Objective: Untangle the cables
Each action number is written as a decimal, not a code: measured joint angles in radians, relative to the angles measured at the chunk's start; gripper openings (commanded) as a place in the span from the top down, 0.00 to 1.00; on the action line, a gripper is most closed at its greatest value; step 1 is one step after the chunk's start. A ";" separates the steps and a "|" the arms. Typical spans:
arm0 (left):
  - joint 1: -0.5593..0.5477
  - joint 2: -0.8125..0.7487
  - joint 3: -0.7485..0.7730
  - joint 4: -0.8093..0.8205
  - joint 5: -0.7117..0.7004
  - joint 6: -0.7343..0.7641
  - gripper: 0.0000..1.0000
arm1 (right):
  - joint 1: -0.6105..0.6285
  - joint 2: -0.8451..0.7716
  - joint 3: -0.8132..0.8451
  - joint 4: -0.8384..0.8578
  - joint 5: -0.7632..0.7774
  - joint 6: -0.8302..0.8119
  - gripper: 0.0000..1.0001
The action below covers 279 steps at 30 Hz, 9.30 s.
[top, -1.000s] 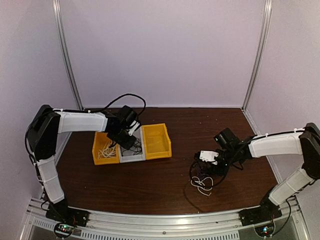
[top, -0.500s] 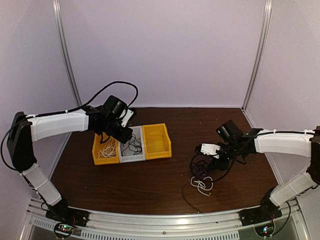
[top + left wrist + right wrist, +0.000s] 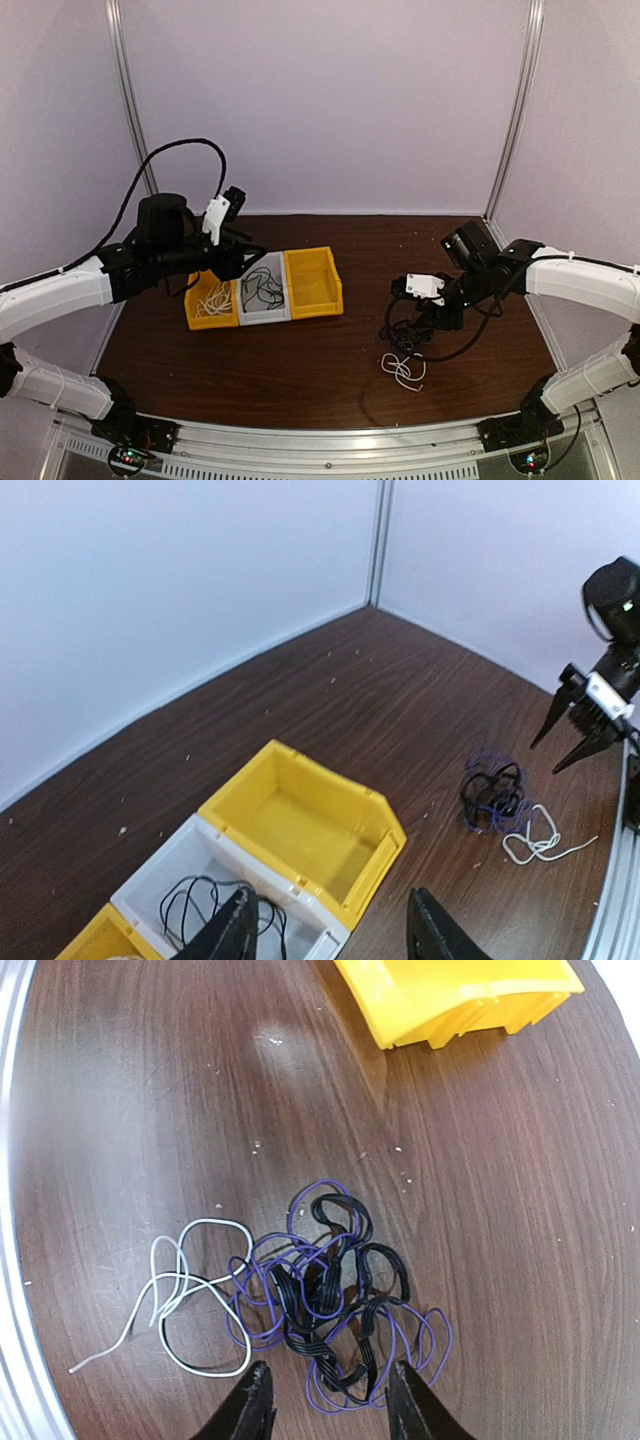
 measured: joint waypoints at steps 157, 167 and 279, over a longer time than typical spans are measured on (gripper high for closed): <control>-0.027 0.130 0.122 -0.578 -0.913 -0.745 1.00 | -0.129 0.001 -0.075 0.240 -0.327 0.091 0.64; -0.013 0.363 0.198 -0.579 -0.937 -0.779 1.00 | -0.129 0.006 -0.075 0.239 -0.320 0.087 0.63; -0.182 0.010 -0.169 0.294 0.063 -0.251 0.45 | -0.127 0.089 -0.041 0.115 -0.134 0.001 0.67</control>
